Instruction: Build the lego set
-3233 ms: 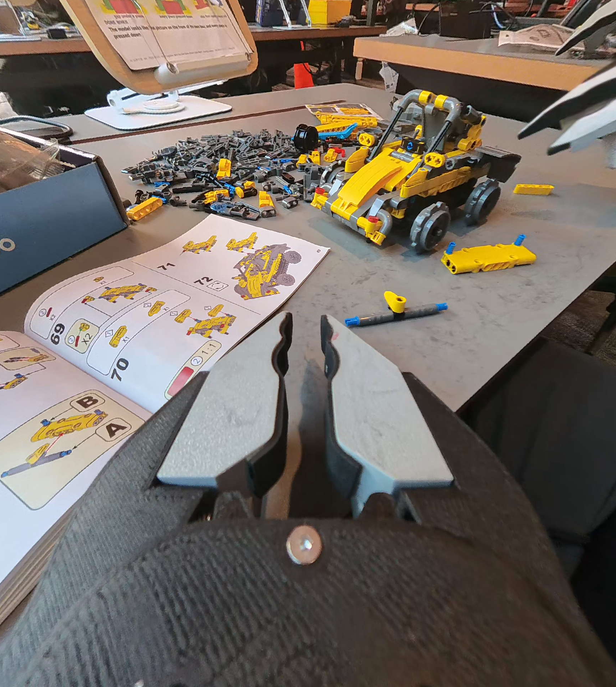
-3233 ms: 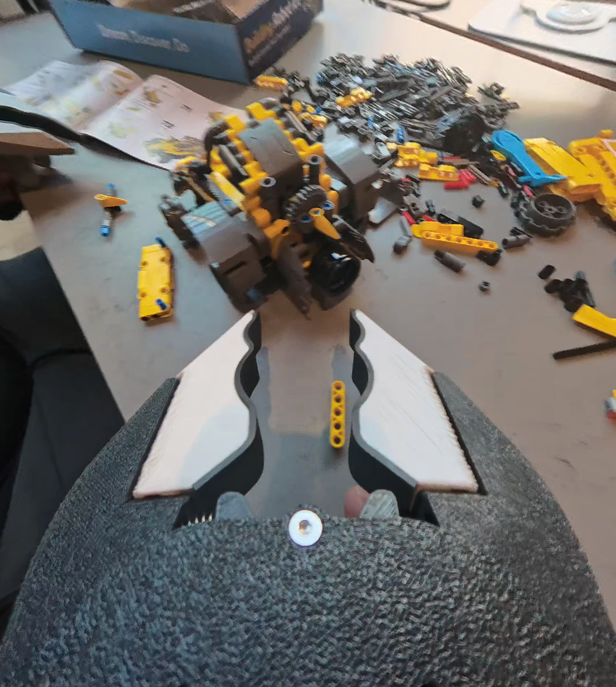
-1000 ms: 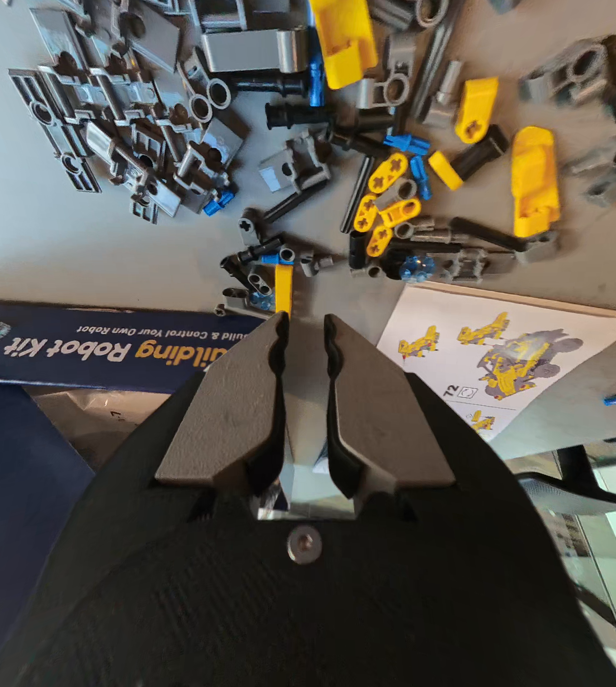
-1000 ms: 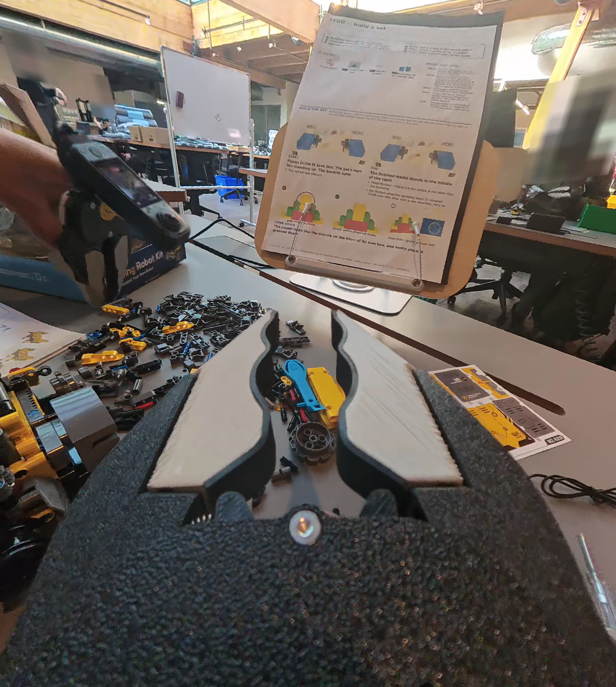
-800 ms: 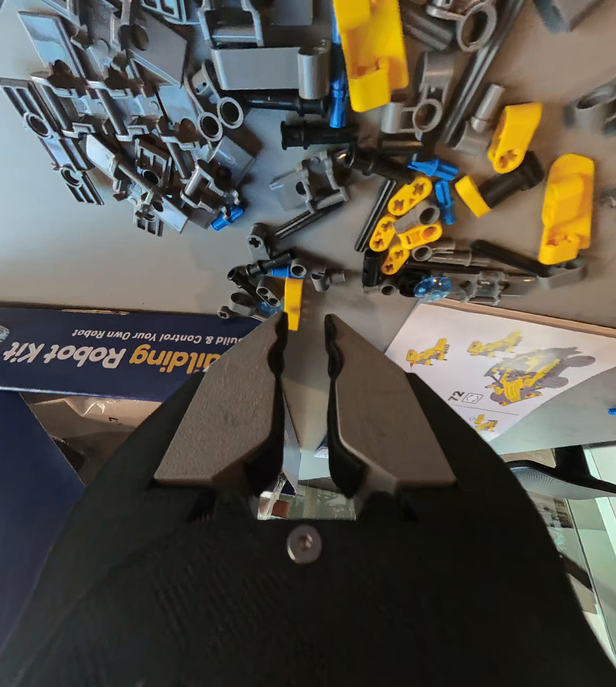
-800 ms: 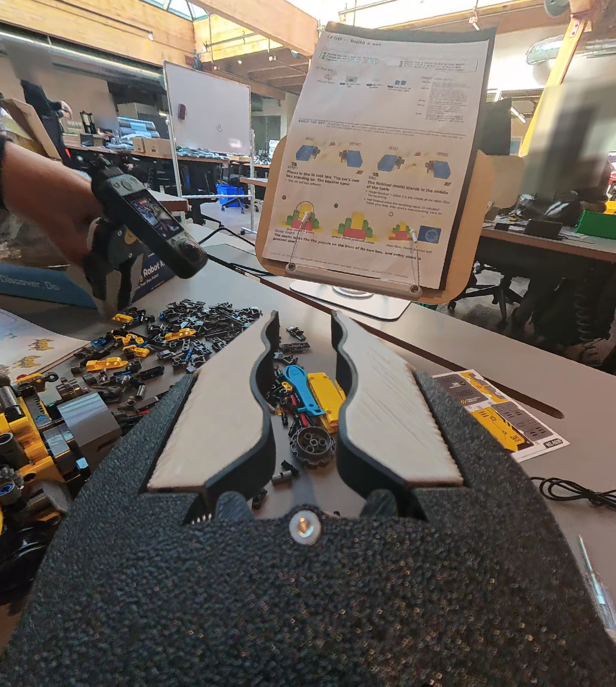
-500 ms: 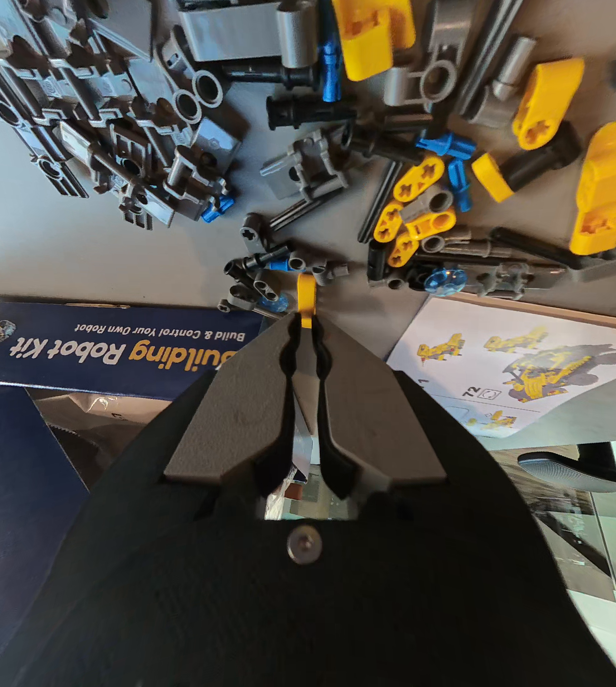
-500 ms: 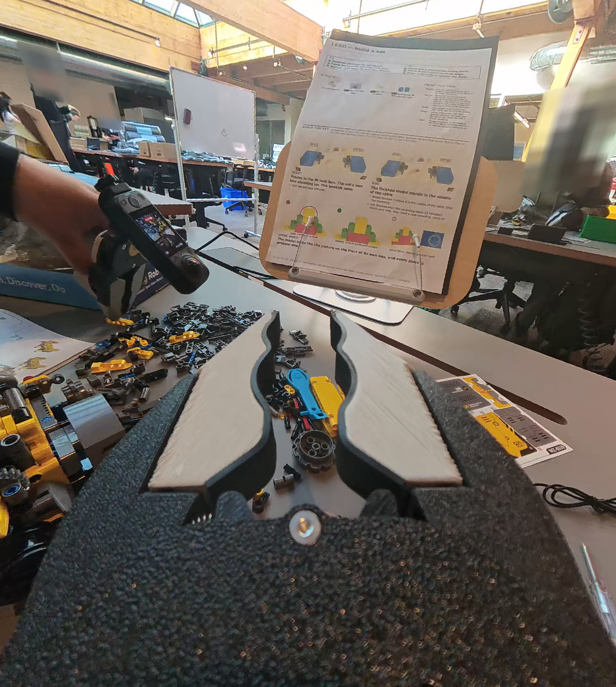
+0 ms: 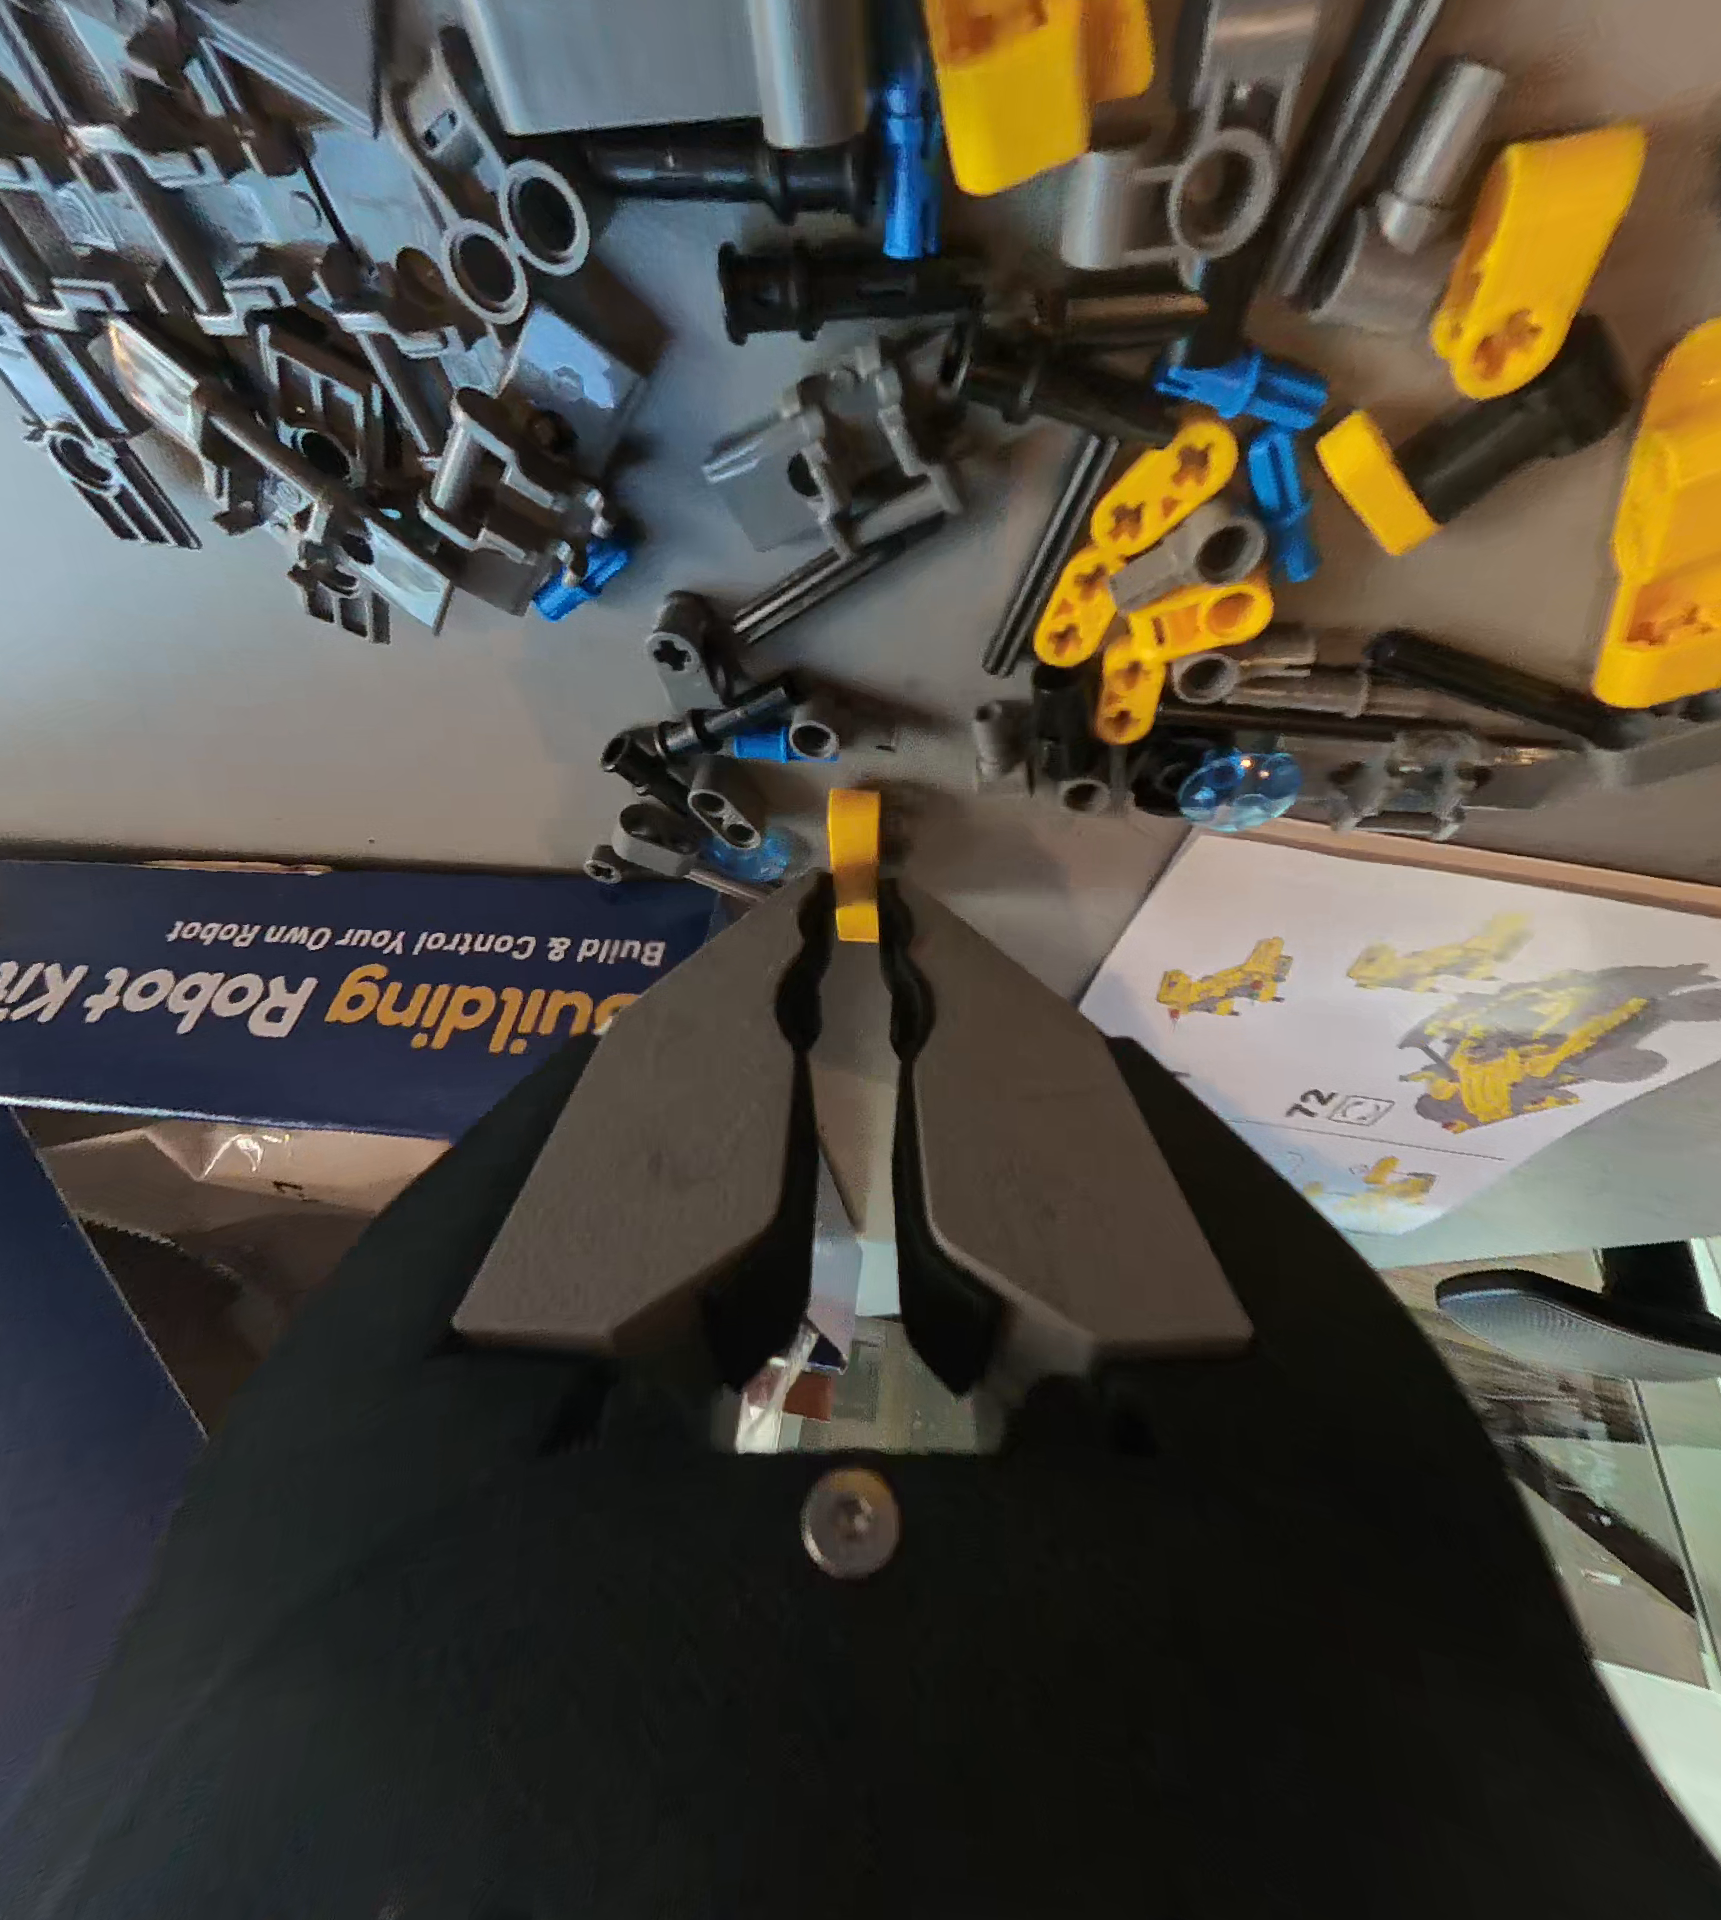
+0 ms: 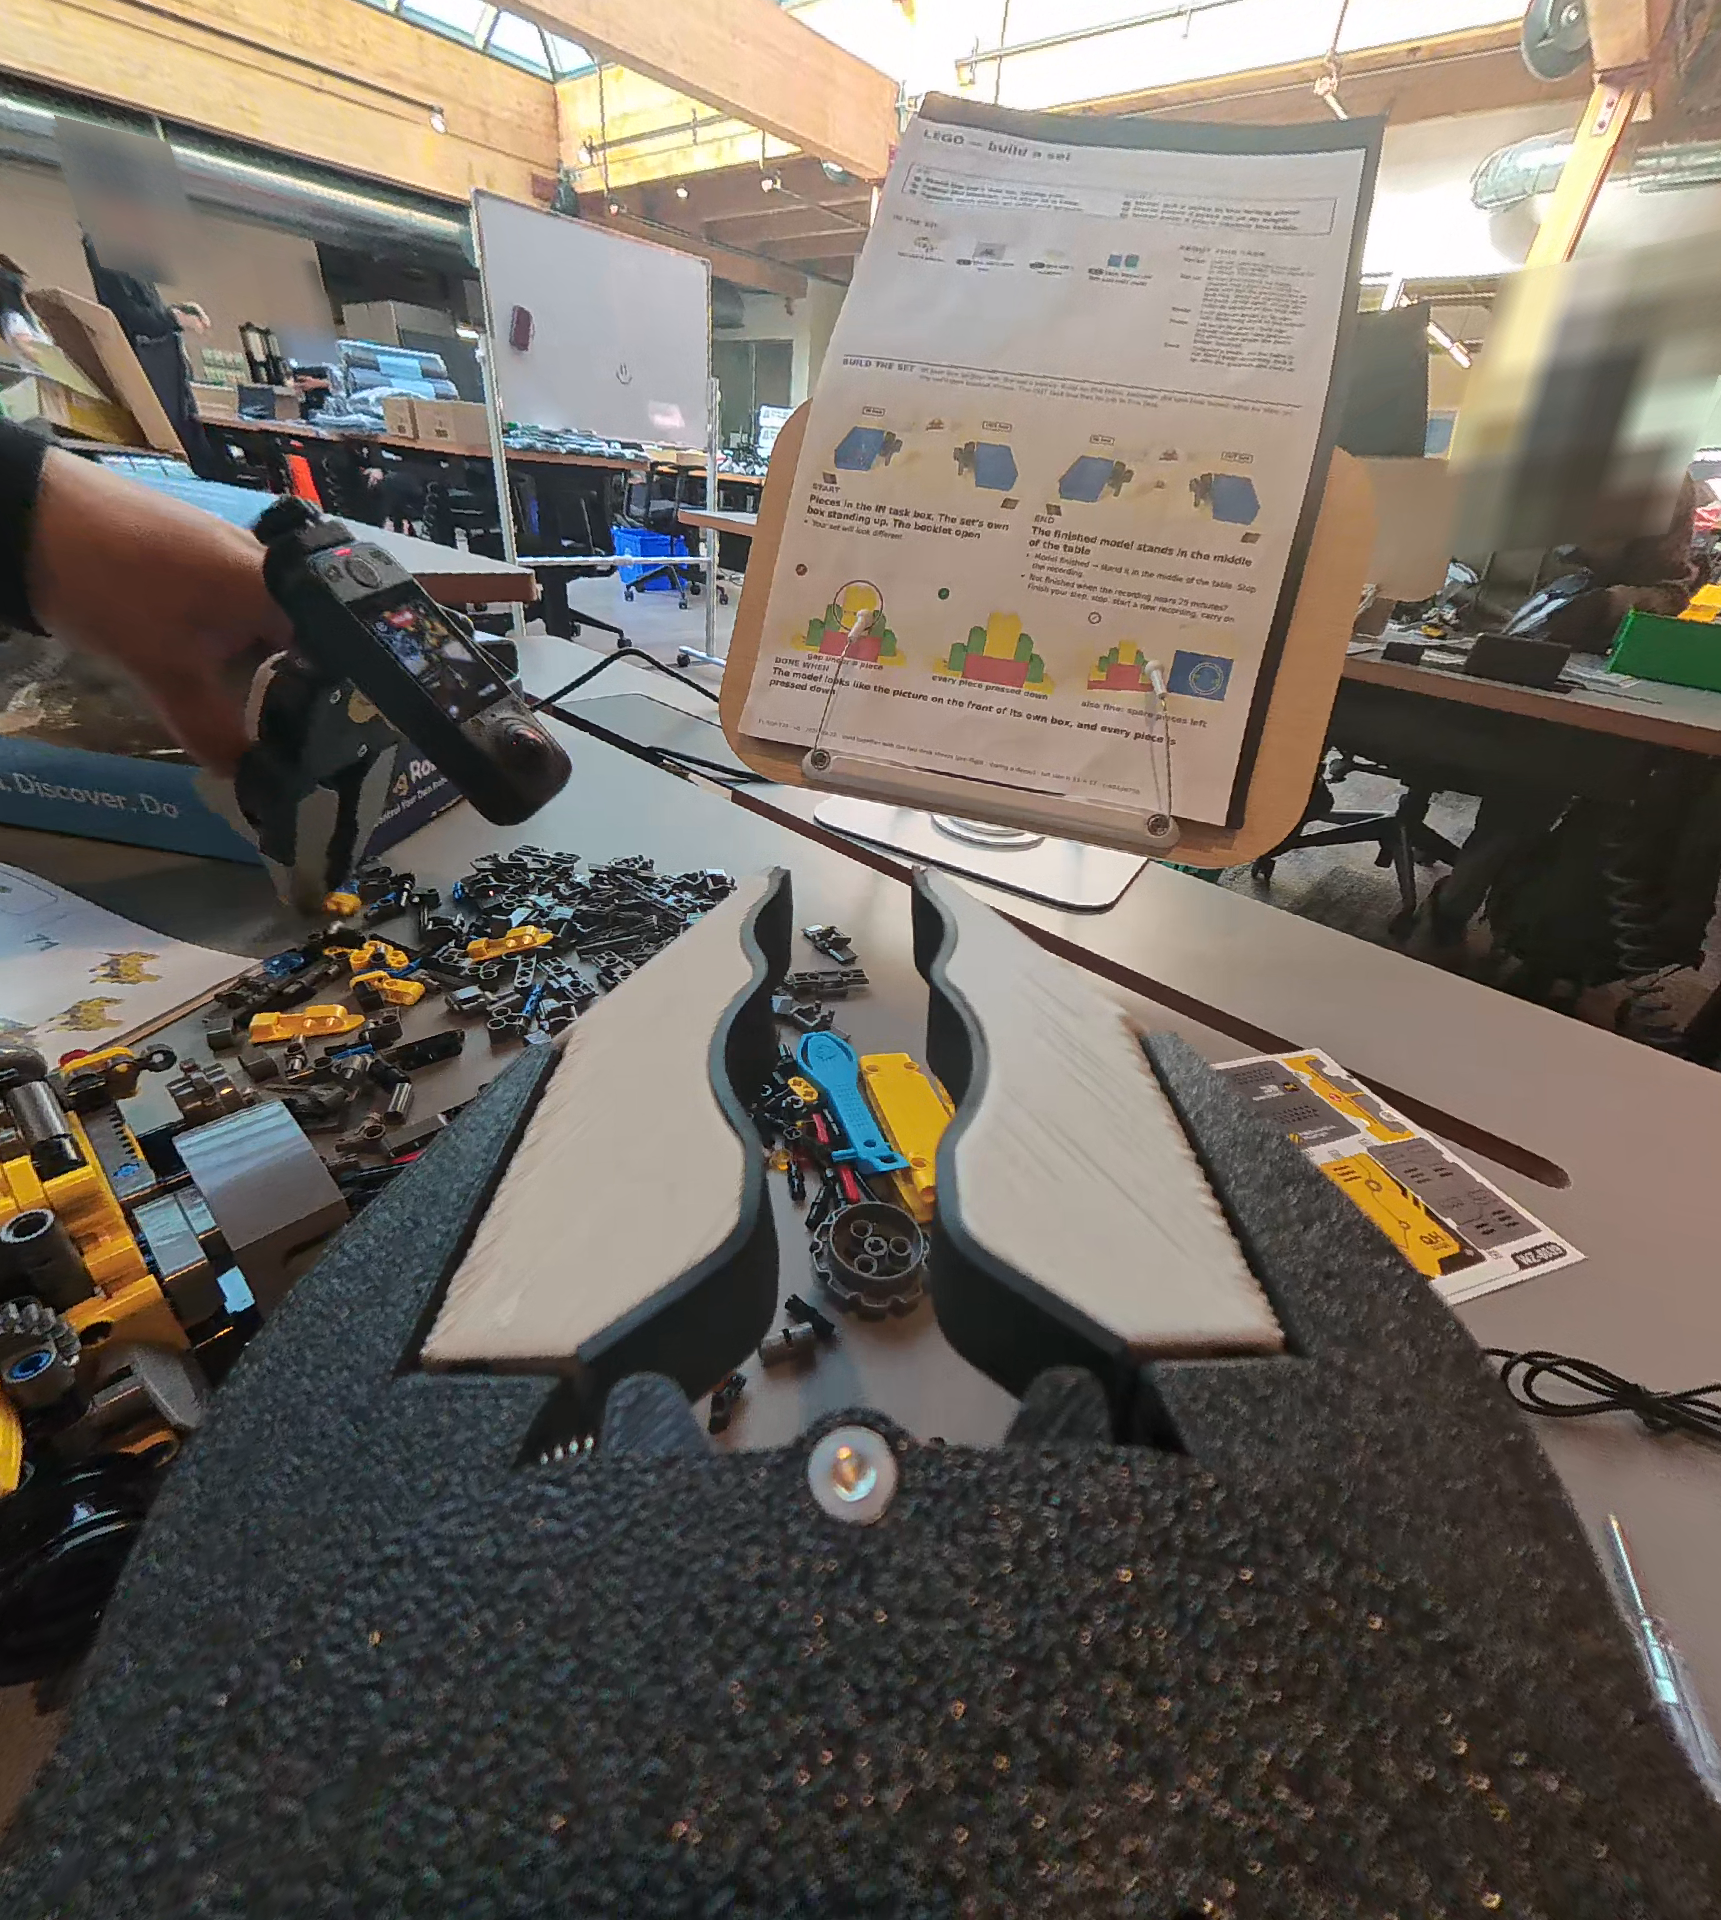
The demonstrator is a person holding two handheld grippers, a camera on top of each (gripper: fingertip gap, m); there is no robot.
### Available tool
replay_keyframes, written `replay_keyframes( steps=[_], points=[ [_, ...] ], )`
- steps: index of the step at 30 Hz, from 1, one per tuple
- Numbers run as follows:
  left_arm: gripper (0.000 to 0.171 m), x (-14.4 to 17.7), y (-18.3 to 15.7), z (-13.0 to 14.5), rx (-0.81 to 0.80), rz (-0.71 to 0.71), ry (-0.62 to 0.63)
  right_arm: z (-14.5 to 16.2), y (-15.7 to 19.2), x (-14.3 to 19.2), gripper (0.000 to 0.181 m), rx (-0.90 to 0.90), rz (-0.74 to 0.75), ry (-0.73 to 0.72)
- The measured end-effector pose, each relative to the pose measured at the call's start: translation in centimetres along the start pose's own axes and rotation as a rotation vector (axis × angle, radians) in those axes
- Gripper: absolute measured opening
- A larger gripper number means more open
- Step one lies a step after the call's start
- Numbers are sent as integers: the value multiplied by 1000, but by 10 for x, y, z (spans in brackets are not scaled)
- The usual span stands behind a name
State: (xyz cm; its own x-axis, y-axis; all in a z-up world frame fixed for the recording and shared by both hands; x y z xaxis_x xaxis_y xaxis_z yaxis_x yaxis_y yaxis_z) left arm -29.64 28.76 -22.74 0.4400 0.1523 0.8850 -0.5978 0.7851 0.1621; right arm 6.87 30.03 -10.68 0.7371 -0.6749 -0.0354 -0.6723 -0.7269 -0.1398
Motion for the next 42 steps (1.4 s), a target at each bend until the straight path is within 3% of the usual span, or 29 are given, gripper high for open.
replay_keyframes(
  steps=[7,11,15,17,20,23,27,35,39,42],
  points=[
    [5,41,-5,7,-26,-38,-60,-1,-1,0,22,0,0,-3],
    [5,101,-32,-13,-111,-99,-251,-1,-5,2,22,14,13,1],
    [4,165,-119,-63,-445,-141,-579,-2,-14,7,23,5,38,-1],
    [4,182,-171,-83,-648,-217,-667,-2,-19,10,23,4,55,-1],
    [5,186,-248,-102,-920,-263,-700,0,-25,13,23,3,71,5],
    [5,173,-293,-121,-1079,-325,-641,2,-26,12,24,3,71,21],
    [4,151,-310,-147,-1103,-368,-557,3,-22,10,24,15,62,35],
    [13,140,-320,-153,-1075,-295,-547,6,-22,8,24,25,66,51],
    [18,161,-311,-139,-994,-294,-653,8,-24,9,24,3,66,49],
    [17,196,-305,-108,-854,-252,-878,6,-23,10,25,3,62,39]
  ],
)
Point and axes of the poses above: each gripper's, where its closed fingertips meet, x back along the fingers, z out of its underside, y = z × x across the jaws, the point moved 4 cm from there along x, back along the fingers, and after that the axes turned 3 degrees about x, right-handed, at the moved point
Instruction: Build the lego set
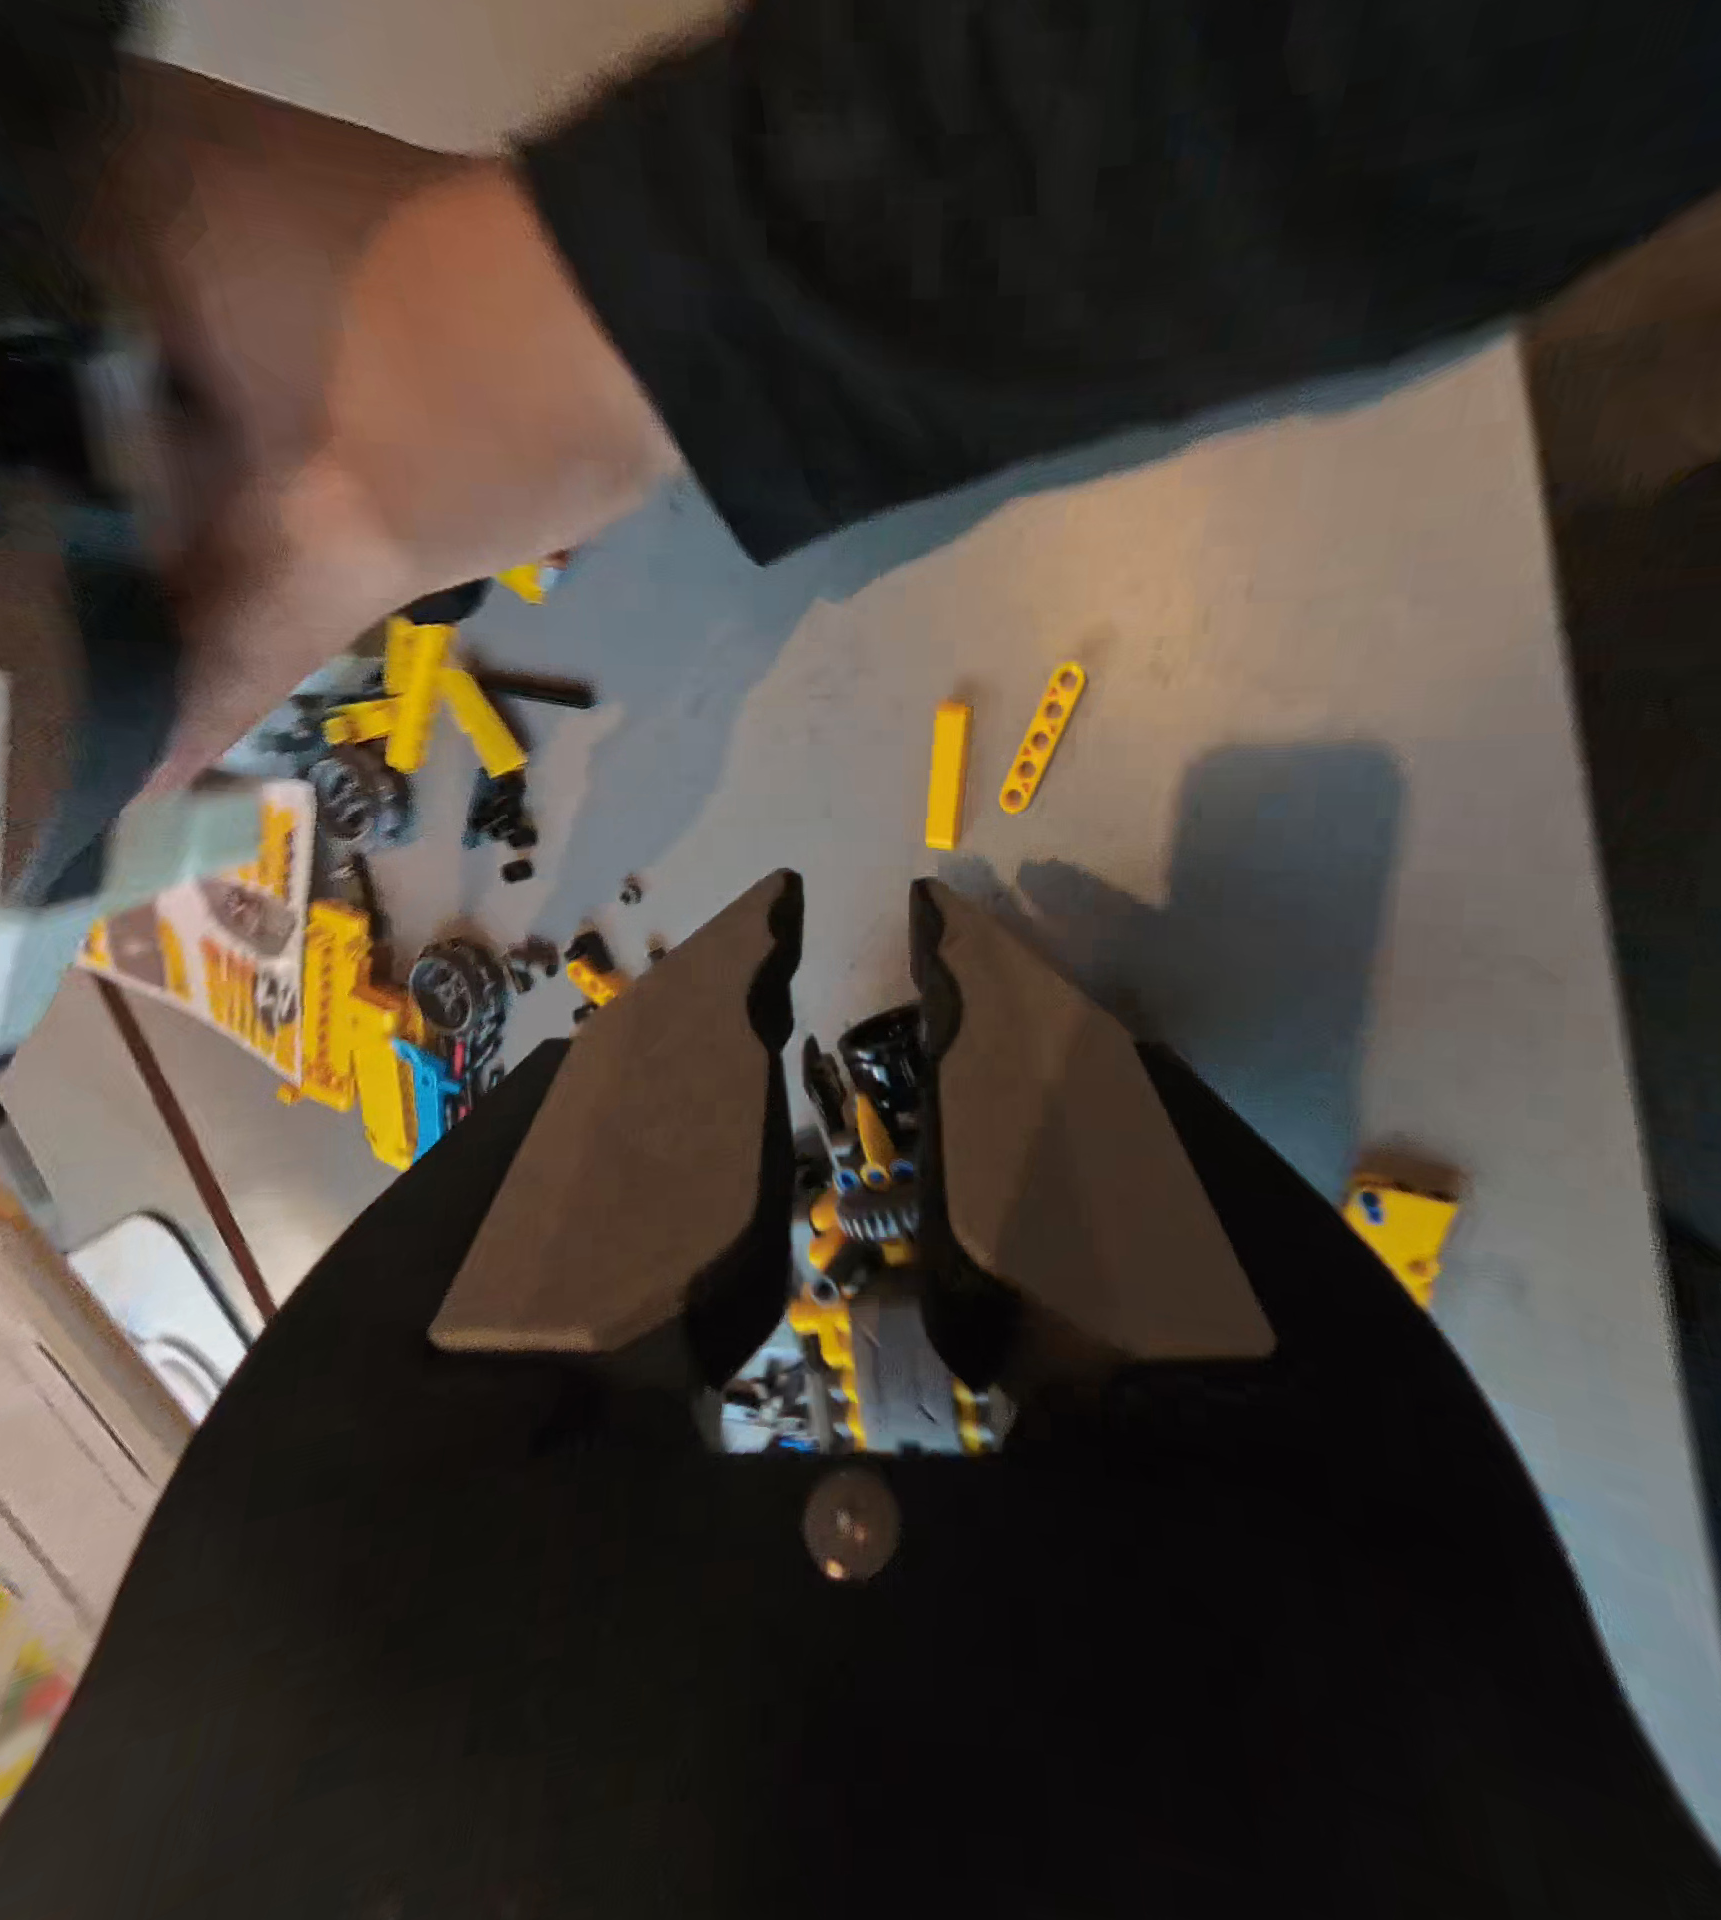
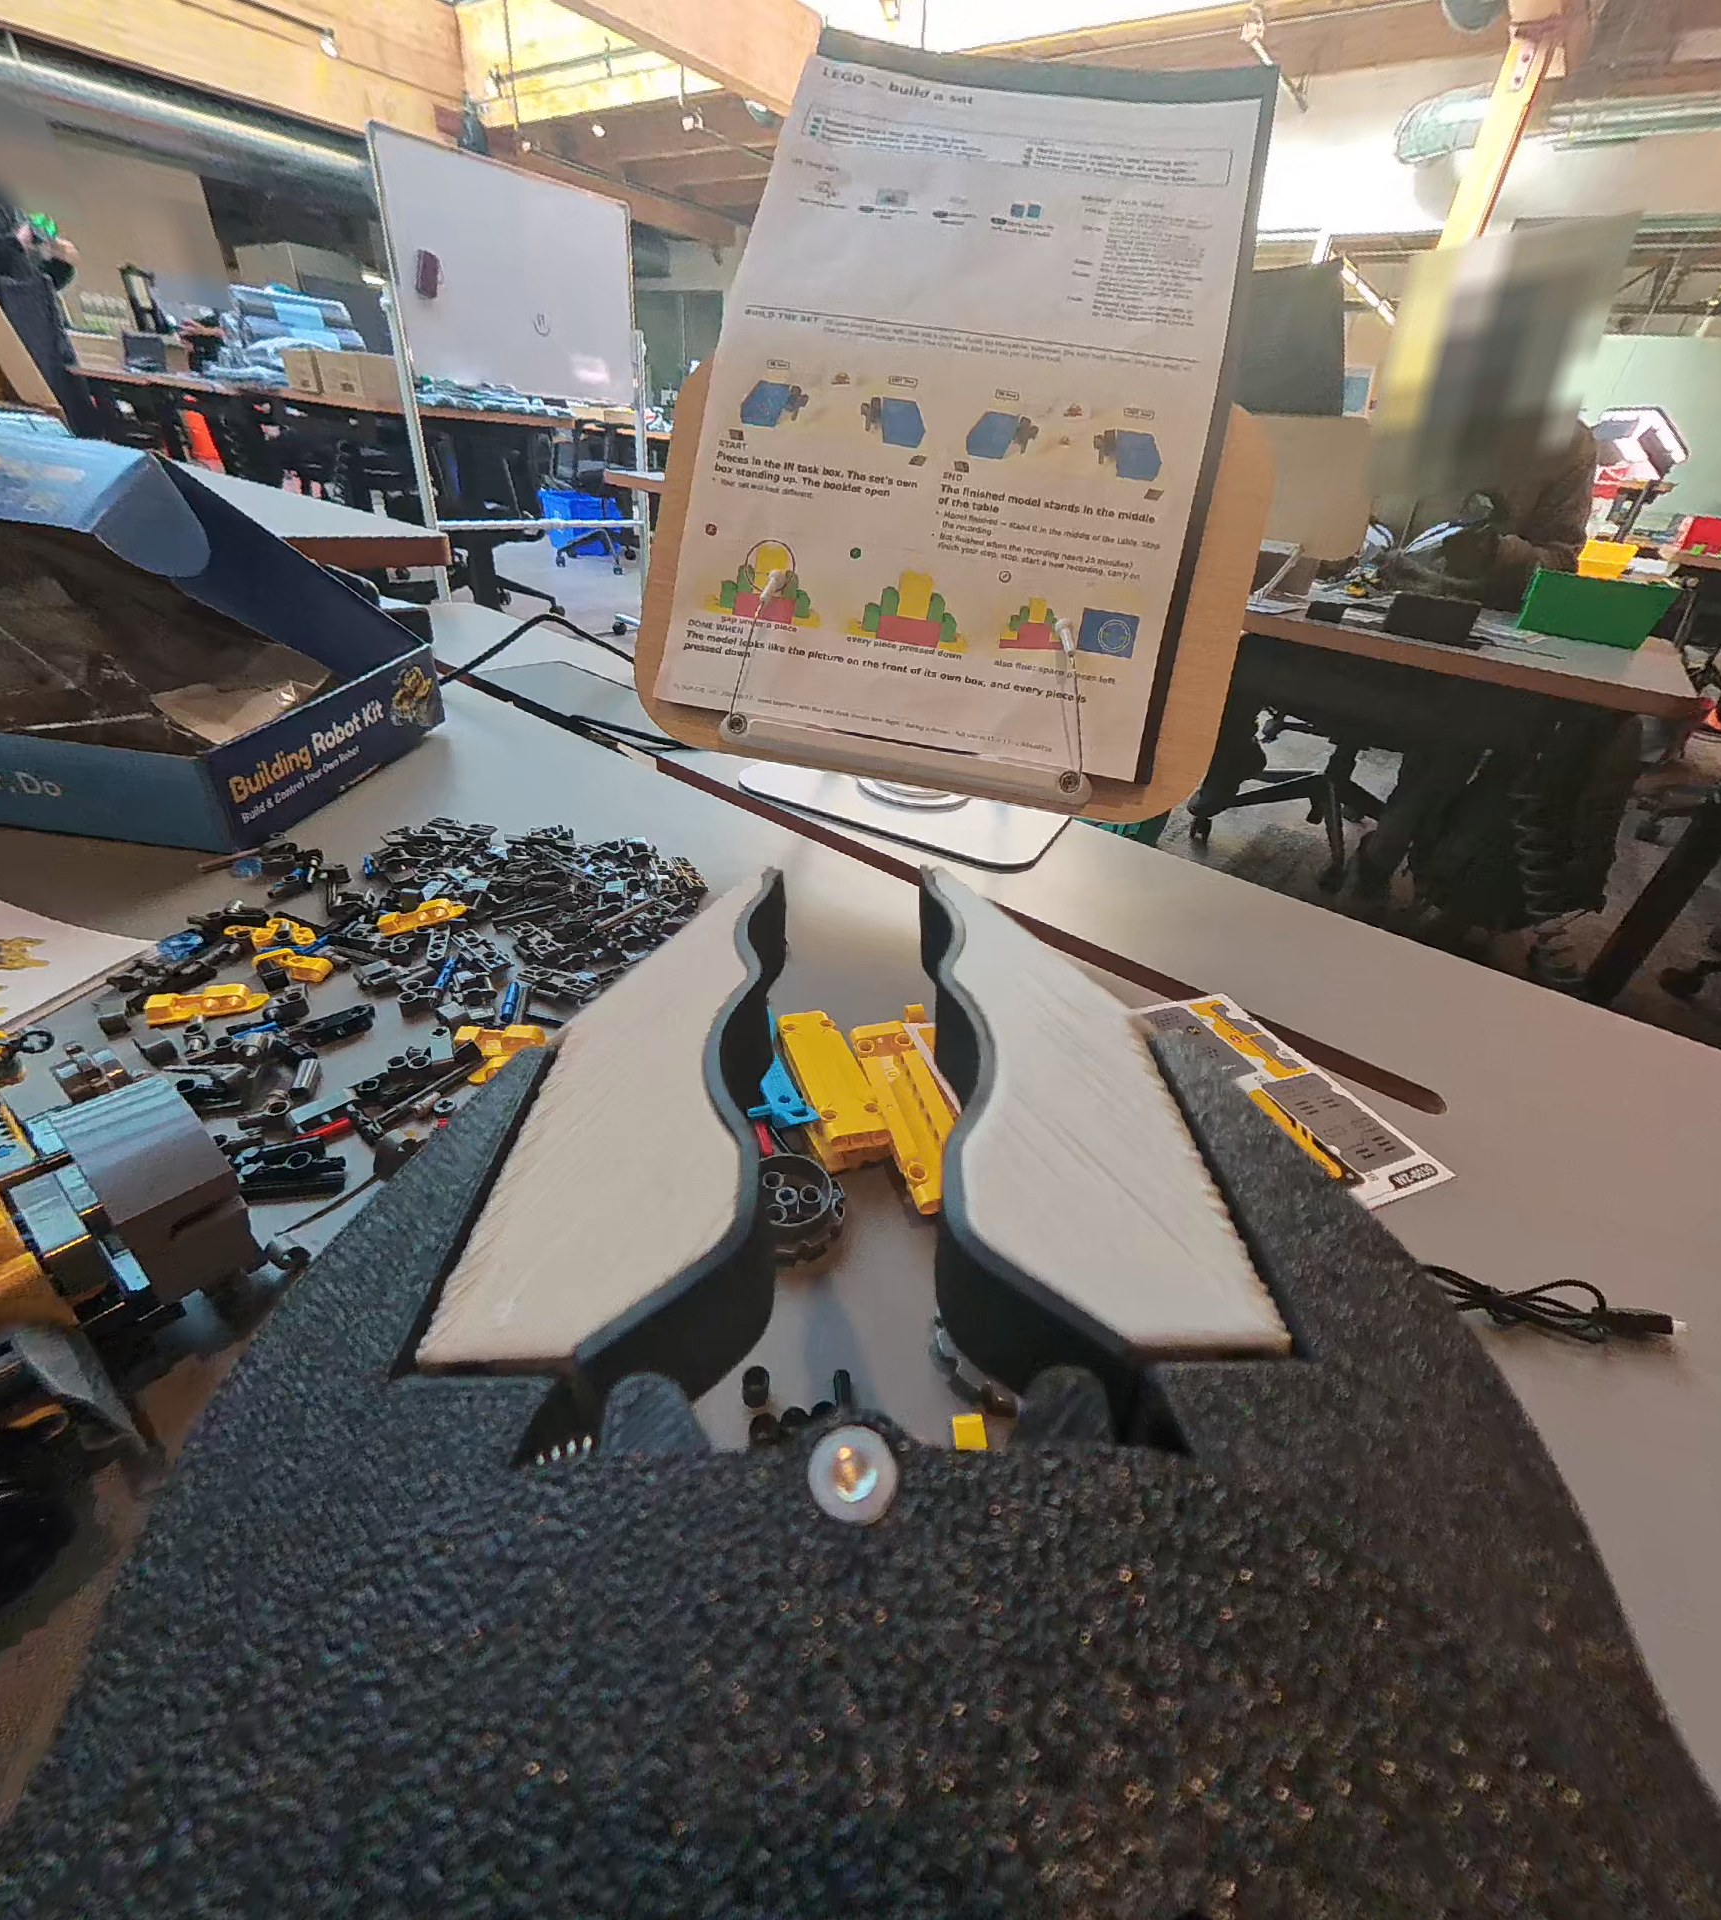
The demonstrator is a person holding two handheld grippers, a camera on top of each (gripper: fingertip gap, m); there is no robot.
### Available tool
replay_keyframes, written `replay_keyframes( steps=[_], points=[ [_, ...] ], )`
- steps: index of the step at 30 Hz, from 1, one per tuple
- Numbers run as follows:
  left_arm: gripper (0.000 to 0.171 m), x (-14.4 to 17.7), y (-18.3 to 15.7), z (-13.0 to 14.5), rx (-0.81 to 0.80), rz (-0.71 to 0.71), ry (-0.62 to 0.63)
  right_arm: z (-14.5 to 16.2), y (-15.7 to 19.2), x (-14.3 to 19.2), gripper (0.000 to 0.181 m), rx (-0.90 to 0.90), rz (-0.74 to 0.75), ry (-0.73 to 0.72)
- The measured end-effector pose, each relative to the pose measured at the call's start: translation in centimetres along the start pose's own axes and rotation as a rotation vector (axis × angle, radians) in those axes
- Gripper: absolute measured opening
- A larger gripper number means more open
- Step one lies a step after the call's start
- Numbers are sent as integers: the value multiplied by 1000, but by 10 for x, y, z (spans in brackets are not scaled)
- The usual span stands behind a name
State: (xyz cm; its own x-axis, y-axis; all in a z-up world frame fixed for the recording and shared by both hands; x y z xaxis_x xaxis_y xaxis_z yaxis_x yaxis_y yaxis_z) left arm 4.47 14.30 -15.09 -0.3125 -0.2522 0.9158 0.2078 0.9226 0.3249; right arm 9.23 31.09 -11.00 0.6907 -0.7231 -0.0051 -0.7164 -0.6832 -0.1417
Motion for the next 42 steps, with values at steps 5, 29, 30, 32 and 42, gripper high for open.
replay_keyframes(
  steps=[5,29,30,32,42],
  points=[
    [23,66,-15,33,327,-211,-297,-1,8,-2,27,10,-28,-7],
    [34,74,35,272,847,-581,-725,49,48,-37,34,91,-141,198],
    [34,73,35,275,845,-593,-707,49,48,-38,35,90,-141,201],
    [35,70,35,284,861,-595,-672,52,49,-41,35,90,-146,216],
    [30,63,35,290,888,-591,-649,60,62,-43,35,154,-176,273]
  ],
)
Point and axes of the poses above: each gripper's, where its closed fingertips meet, x back along the fingers, z out of its underside, y = z × x across the jaws, the point moved 4 cm from there along x, back along the fingers, and after that the axes turned 3 degrees about x, right-handed, at the moved point
